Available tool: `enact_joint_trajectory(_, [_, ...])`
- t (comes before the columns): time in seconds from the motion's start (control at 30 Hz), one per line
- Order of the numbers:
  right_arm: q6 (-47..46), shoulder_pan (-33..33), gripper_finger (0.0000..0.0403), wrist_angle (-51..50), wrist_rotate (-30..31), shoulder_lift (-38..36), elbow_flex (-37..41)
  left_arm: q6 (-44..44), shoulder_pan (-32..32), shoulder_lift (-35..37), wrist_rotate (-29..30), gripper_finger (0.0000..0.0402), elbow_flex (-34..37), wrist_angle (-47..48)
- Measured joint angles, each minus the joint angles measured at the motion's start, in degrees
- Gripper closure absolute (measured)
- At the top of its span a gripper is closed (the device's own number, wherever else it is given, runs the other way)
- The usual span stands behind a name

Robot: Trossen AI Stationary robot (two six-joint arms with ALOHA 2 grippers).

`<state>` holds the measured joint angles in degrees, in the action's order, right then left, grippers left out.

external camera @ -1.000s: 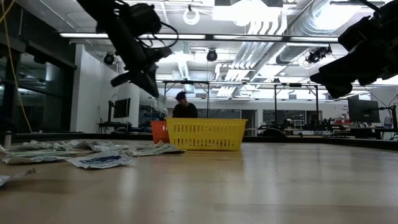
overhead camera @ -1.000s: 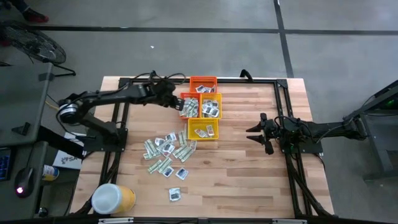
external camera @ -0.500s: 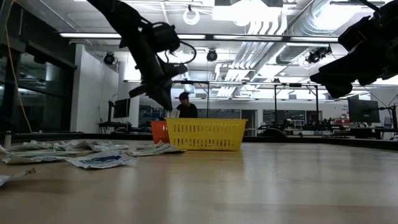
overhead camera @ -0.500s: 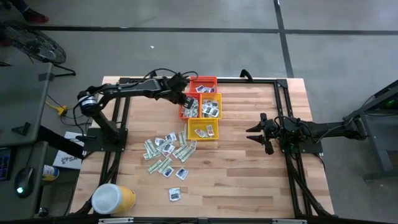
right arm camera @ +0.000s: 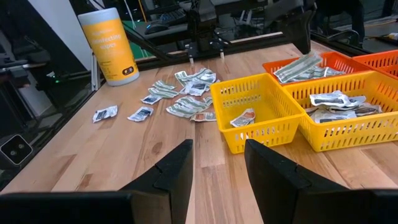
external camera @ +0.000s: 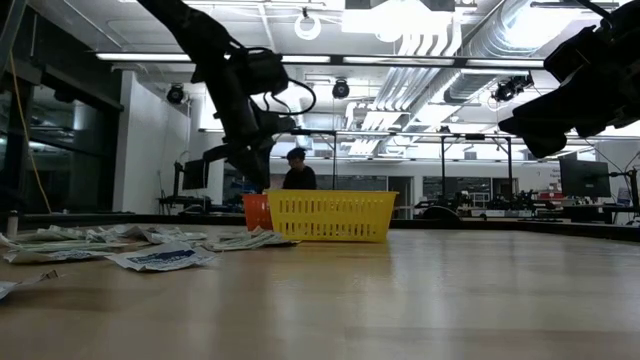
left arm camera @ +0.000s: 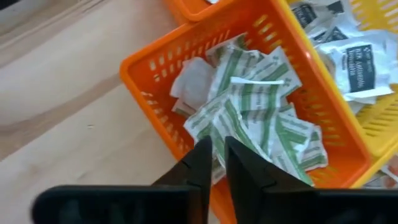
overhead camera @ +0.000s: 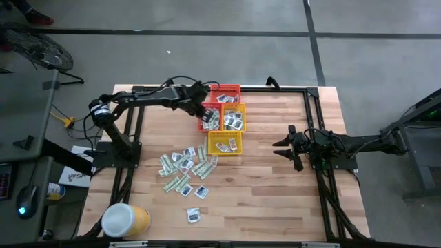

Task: Pick & Place First Aid Supplies
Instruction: Put the bandage into the bottom orange bin

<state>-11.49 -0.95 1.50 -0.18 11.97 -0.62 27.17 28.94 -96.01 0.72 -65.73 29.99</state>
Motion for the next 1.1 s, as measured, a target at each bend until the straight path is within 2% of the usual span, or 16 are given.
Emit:
enact_joint_trajectory(0.23, [-0.02, 0.00, 0.0263, 0.00, 0.02, 0.00, 0.00, -1.74, -0.06, 0.05, 0.88, 0.0280, 0.00, 0.92])
enact_joint_trajectory(0.37, [-0.01, 0.00, 0.0263, 0.00, 0.01, 0.00, 0.00, -1.86, -0.18, 1.94, 0.88, 0.0254, 0.00, 2.71])
enact_joint_trajectory(0.53, [0.00, 0.00, 0.0263, 0.00, 0.02, 0.00, 0.00, -0.32, -0.87, 7.03, 0.95, 0.0250, 2.10, 5.49])
enact_joint_trajectory(0.8, [0.00, 0.00, 0.0263, 0.00, 0.02, 0.00, 0.00, 5.16, -4.35, 18.01, -1.78, 0.0250, 14.03, 5.77])
enact_joint_trajectory(0.97, [0.00, 0.00, 0.0263, 0.00, 0.00, 0.00, 0.00, 14.13, -8.78, 22.74, -4.68, 0.0250, 22.64, -1.47])
enact_joint_trajectory(1.1, [0.00, 0.00, 0.0263, 0.00, 0.02, 0.00, 0.00, 22.53, -12.05, 23.24, -6.20, 0.0250, 28.40, -10.44])
